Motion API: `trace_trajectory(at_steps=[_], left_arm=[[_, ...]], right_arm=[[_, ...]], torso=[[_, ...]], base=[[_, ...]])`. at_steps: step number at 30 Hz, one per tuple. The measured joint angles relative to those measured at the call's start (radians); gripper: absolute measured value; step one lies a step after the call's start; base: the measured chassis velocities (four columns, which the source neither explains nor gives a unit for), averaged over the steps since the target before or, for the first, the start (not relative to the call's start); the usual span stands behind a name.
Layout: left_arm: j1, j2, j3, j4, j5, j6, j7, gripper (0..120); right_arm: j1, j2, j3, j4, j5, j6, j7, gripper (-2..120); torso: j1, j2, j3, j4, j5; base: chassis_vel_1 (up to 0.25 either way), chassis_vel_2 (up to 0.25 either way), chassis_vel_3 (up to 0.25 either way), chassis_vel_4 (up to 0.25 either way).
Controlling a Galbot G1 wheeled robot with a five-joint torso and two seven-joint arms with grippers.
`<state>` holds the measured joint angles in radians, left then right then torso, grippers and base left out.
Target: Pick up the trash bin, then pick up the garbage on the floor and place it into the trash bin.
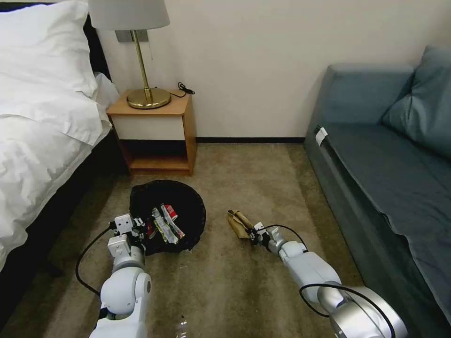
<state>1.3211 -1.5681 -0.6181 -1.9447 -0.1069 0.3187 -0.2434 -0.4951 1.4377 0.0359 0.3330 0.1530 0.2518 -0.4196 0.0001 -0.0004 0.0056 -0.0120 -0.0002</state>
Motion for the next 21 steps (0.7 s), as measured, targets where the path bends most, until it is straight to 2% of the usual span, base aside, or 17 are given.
trace_trajectory(at_steps=[14, 21], left_arm=[[-0.012, 0.004, 0.009, 0.009, -0.003, 0.002, 0.0, 3], [-0.007, 0.0, 0.02, 0.011, 0.003, 0.003, -0.001, 3]], right_arm=[[-0.01, -0.009, 0.075, 0.025, 0.0, 0.031, 0.013, 0], [-0.001, -0.012, 0.137, 0.058, 0.049, 0.094, 0.062, 0]], torso=[[0.0, 0.0, 0.0, 0.0, 0.0001], [0.0, 0.0, 0.0, -0.0001, 0.0]], base=[[0.0, 0.0, 0.0, 0.0], [0.0, 0.0, 0.0, 0.0]])
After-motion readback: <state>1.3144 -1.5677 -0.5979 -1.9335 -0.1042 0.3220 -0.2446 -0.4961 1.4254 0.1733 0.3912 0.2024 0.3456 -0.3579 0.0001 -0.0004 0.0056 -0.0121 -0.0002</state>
